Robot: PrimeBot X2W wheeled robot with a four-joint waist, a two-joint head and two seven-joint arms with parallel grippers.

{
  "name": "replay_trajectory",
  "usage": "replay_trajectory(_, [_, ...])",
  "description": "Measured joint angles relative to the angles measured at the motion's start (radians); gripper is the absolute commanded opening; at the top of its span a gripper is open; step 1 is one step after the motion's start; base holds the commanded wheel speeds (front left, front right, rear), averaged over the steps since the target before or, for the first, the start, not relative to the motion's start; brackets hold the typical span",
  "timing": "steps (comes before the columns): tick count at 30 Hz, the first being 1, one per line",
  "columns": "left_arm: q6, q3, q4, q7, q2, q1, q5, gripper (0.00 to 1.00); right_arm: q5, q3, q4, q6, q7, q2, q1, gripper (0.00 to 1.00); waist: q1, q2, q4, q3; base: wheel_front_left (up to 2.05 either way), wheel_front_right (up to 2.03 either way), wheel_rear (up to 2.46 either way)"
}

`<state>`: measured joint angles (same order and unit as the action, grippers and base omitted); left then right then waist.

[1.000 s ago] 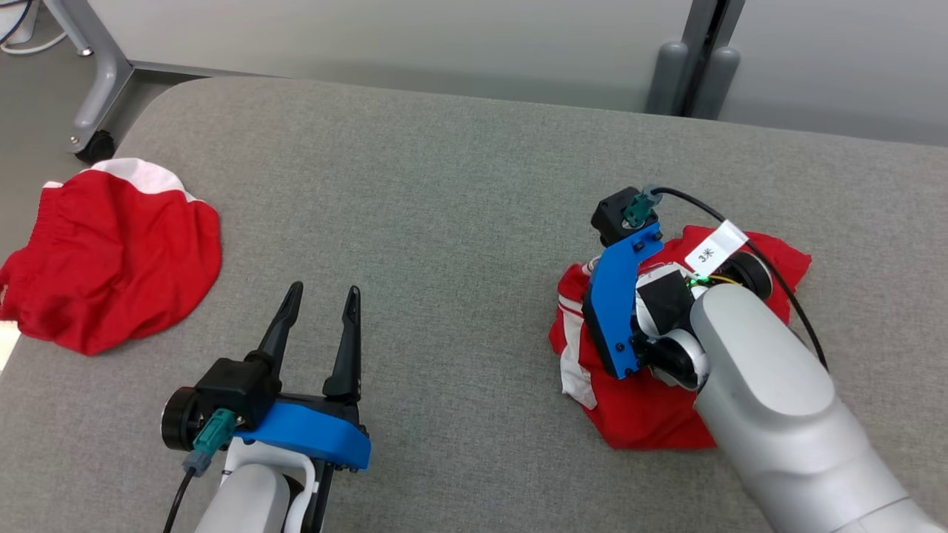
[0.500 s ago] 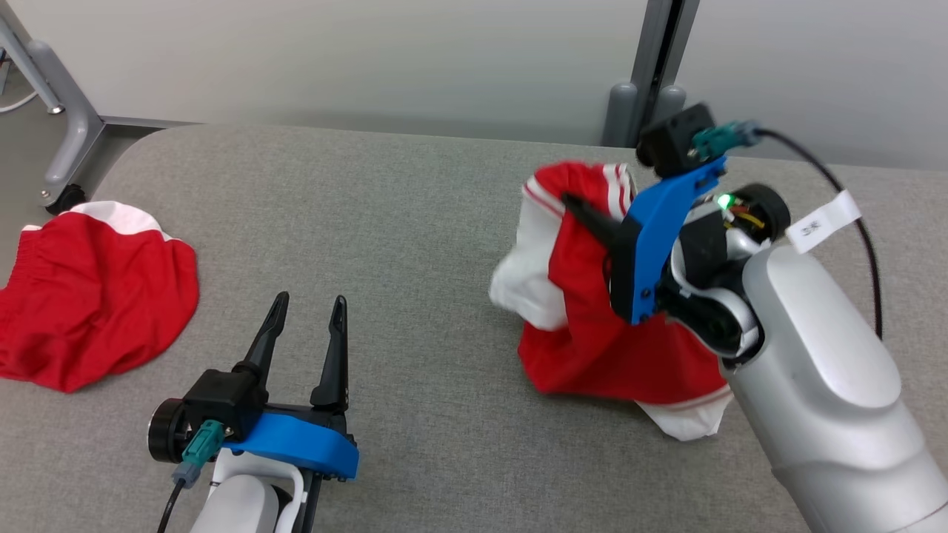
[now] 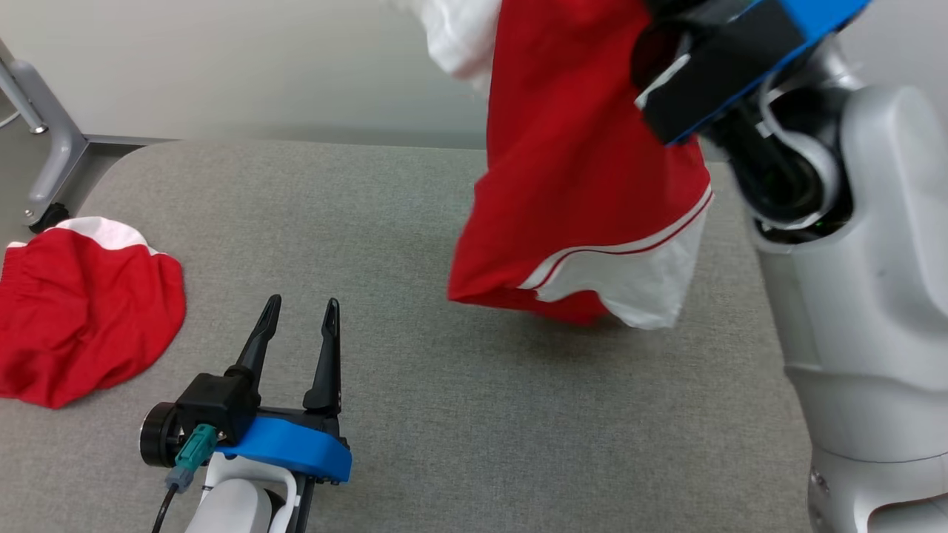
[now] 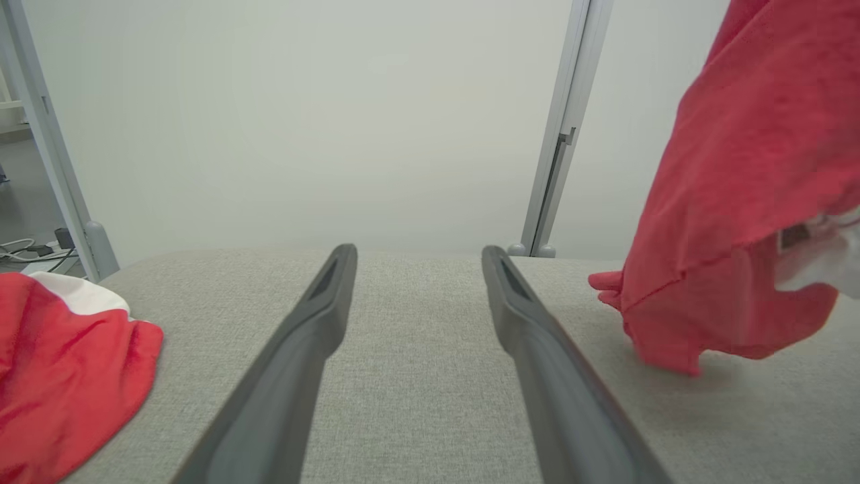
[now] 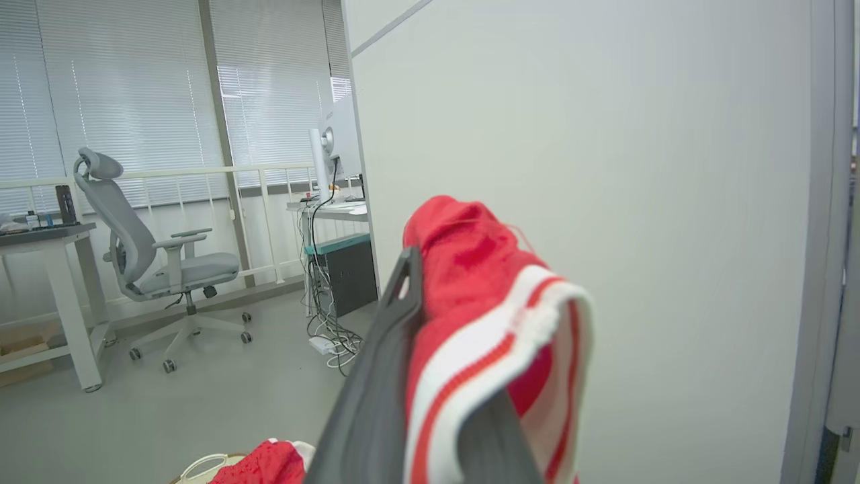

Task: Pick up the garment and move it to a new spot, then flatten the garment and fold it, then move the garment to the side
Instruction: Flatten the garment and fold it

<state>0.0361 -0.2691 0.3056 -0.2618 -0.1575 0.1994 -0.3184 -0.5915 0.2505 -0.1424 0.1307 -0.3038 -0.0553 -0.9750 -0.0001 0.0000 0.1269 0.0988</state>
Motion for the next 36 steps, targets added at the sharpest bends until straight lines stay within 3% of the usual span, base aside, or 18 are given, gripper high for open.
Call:
replay_trajectory(7, [-0.005, 0.001, -0.015, 0.0, -0.005, -0.014, -0.007, 1.0, 0.096, -0.158, 0.04, 0.0, -0.049, -0.004, 0.104, 0.0, 0.0, 0.0, -0.041, 0.001, 0.0, 0.0, 0.0])
replay_trajectory(17, [-0.008, -0.006, -0.017, 0.0, -0.003, -0.015, -0.011, 1.0, 0.217, -0.242, 0.07, 0.0, -0.082, -0.055, 0.36, 0.0, 0.0, 0.0, -0.068, 0.005, 0.0, 0.0, 0.0])
replay_trajectory(30, [-0.009, -0.003, -0.024, 0.0, -0.011, -0.032, -0.016, 1.0, 0.209, -0.26, 0.452, 0.0, -0.164, -0.028, 0.578, 0.0, 0.0, 0.0, -0.079, 0.006, 0.0, 0.0, 0.0])
replay_trajectory(33, [-0.01, 0.0, -0.031, 0.0, -0.015, -0.031, -0.016, 1.0, 0.228, -0.312, 0.423, 0.0, -0.163, -0.035, 0.579, 0.0, 0.0, 0.0, -0.084, 0.022, 0.0, 0.0, 0.0])
replay_trajectory(36, [-0.009, -0.002, -0.037, 0.0, -0.015, -0.021, -0.016, 1.0, 0.243, -0.342, 0.311, -0.001, -0.111, -0.074, 0.551, 0.0, 0.0, 0.0, -0.086, 0.043, 0.0, 0.0, 0.0])
